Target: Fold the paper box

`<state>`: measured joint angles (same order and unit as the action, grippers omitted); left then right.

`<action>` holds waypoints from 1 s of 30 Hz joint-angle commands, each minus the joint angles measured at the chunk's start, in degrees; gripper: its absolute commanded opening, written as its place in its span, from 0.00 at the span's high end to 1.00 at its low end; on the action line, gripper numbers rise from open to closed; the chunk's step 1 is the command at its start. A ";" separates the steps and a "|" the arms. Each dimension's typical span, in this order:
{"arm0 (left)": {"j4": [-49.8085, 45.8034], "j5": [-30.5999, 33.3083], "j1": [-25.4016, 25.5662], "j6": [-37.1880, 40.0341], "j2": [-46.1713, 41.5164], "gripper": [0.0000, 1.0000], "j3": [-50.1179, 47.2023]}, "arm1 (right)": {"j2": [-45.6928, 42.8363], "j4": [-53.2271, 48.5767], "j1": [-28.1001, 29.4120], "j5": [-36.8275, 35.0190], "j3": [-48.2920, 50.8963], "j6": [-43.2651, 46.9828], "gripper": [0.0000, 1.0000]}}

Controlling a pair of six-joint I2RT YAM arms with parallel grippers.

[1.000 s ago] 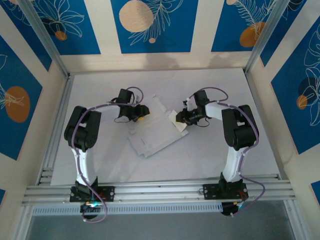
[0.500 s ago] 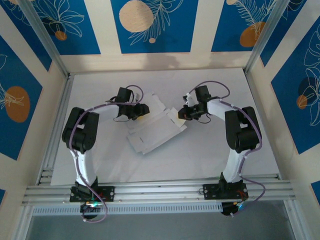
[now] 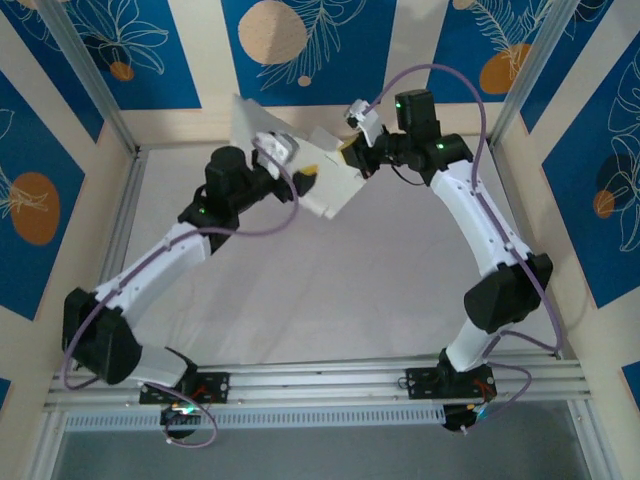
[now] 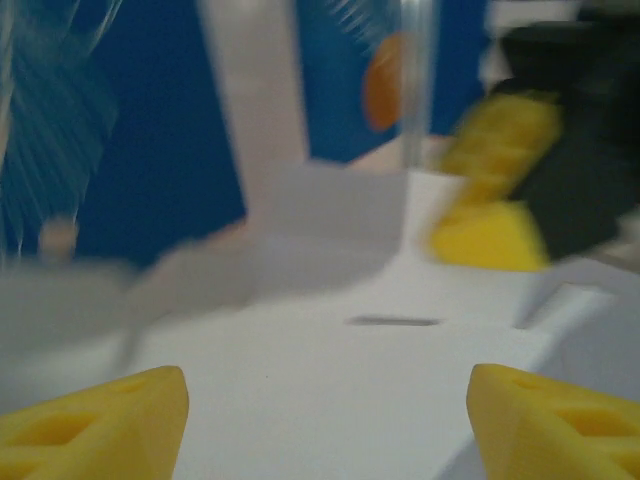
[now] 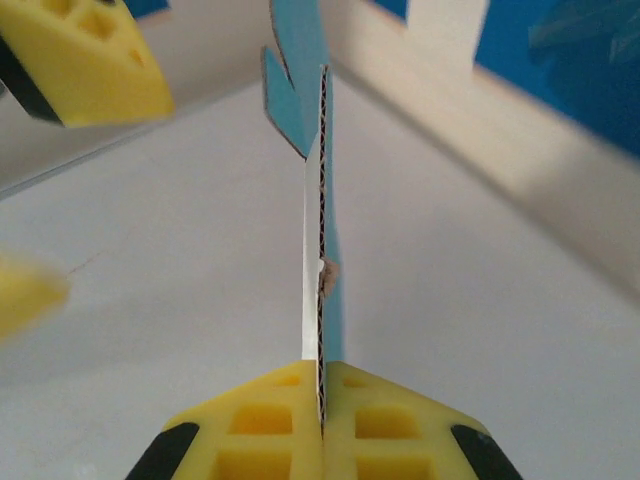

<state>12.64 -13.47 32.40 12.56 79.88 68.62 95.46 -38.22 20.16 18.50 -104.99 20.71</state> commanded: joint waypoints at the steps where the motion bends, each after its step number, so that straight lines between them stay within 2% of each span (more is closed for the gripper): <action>1: 9.14 -3.23 3.17 27.87 -1.99 0.21 -4.49 | -1.77 -7.57 2.08 -4.06 -1.78 14.77 1.00; 4: 8.87 -6.68 3.34 34.62 -4.41 0.21 -5.10 | -3.77 -8.55 4.04 -7.26 -0.85 24.44 1.00; 7: 2.87 -8.51 3.32 41.26 -6.17 0.21 -3.02 | -6.19 -8.49 5.82 -11.74 2.16 32.25 1.00; 11: -4.31 -7.71 3.08 48.28 -7.75 0.23 -0.51 | -9.55 -5.48 6.72 -15.84 6.40 37.29 1.00; 16: -10.69 -10.75 0.96 49.58 -7.07 0.32 1.98 | -11.91 -3.53 6.99 -14.76 8.44 38.32 1.00; 20: -12.69 -15.62 -0.93 48.42 -4.20 0.39 3.48 | -12.48 -3.28 7.33 -14.39 9.53 39.08 1.00; 27: -14.42 -17.21 -0.95 50.06 -0.55 0.50 8.13 | -13.10 -3.87 8.11 -13.06 10.42 39.58 1.00; 30: -18.15 -19.08 -0.87 51.24 -0.23 0.61 10.29 | -13.32 -4.06 8.40 -12.73 10.93 39.50 1.00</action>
<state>-2.20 -28.25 31.81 62.00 79.83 75.55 83.48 -42.50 28.08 4.47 -94.87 59.46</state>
